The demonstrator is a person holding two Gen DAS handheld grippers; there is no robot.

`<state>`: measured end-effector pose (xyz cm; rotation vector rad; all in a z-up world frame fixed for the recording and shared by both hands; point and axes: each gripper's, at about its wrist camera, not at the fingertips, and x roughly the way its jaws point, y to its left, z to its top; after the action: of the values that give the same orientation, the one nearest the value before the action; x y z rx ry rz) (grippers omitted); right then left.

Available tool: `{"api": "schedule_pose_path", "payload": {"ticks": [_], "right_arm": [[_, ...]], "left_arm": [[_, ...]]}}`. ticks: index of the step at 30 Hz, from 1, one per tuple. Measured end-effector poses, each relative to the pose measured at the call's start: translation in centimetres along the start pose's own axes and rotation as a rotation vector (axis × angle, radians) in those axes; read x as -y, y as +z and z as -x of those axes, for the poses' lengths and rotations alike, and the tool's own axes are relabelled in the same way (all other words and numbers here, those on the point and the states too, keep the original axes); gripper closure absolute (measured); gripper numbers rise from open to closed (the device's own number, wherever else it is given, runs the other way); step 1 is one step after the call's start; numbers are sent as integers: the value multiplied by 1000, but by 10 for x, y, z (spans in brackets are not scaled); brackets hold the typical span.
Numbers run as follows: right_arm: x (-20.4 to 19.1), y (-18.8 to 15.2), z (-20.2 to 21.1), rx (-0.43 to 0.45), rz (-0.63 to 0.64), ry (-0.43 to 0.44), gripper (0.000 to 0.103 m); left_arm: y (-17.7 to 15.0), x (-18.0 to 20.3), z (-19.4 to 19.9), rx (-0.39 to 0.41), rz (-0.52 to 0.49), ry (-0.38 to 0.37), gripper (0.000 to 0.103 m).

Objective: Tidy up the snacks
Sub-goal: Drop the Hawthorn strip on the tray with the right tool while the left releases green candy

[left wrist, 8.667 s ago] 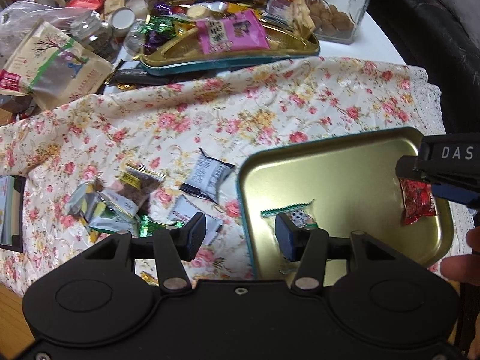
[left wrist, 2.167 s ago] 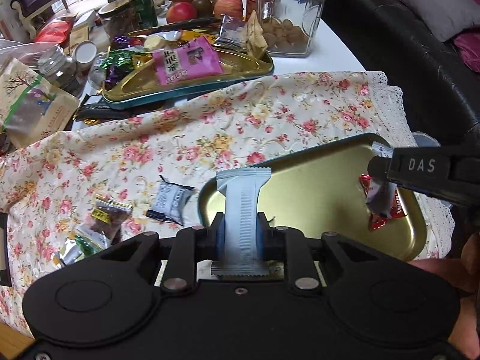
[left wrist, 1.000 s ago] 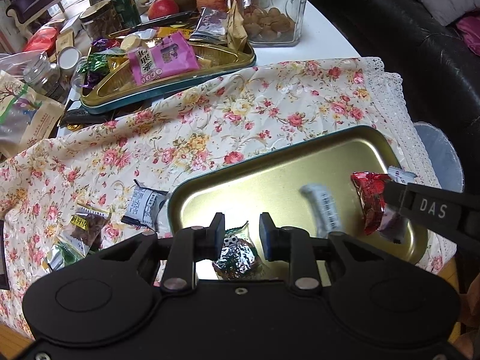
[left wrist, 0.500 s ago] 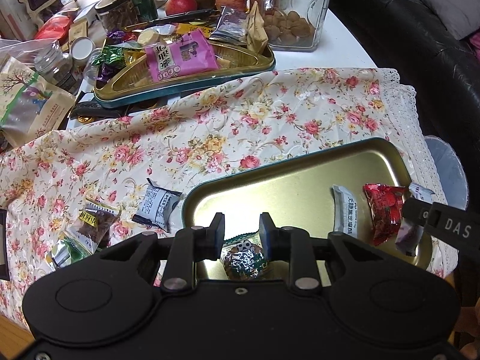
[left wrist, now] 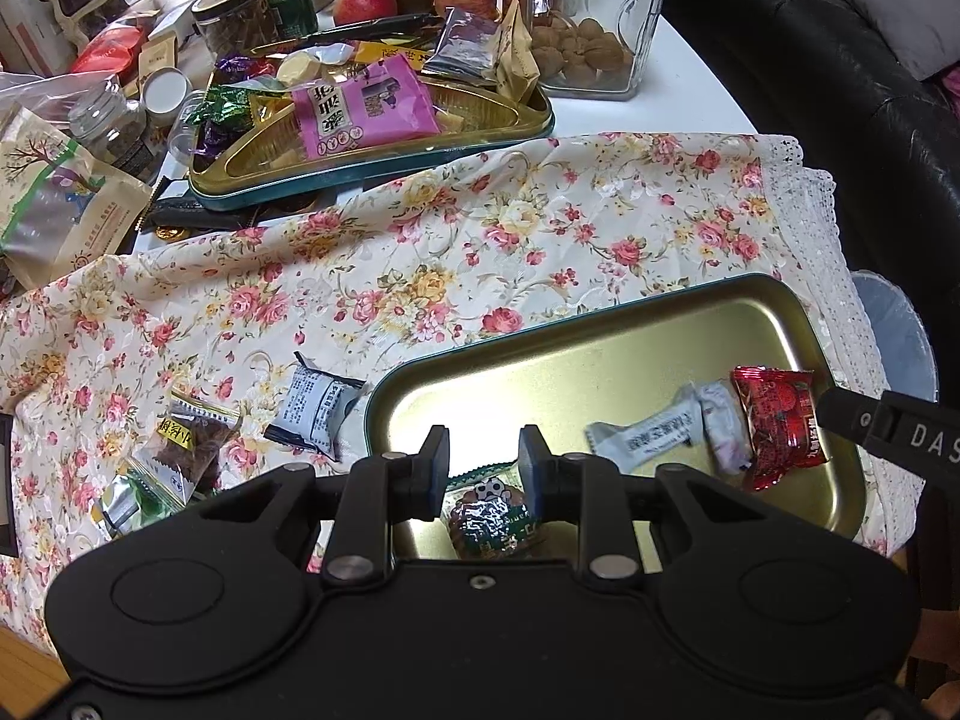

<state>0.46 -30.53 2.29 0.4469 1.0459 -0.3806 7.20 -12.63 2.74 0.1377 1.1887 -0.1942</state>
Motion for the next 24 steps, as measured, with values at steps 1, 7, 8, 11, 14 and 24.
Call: {"api": "schedule_pose_path", "payload": {"ticks": [1,7,8,11,14,24], "right_arm": [[0,0,0,-1,-1,-1,71],[-3,-1,-1,-7,6,4,70],[-5,-1,-1,-6,8,4,70],[-8,-1,-1,-8,11,2,68],[-13,-1,-1,-15,17,7,67],[-47,-3,5,-30,50,56,58]], "left_arm": [[0,0,0,0,0,0,67],[0,-2,0,0,6,3,67],[0,-3,0,-1,6,4,67],[-1,-5,-1,-5,5,4,67],[-2,-8,0,-6,1,9,67],[-2,-41,8,10,42,39,67]]}}
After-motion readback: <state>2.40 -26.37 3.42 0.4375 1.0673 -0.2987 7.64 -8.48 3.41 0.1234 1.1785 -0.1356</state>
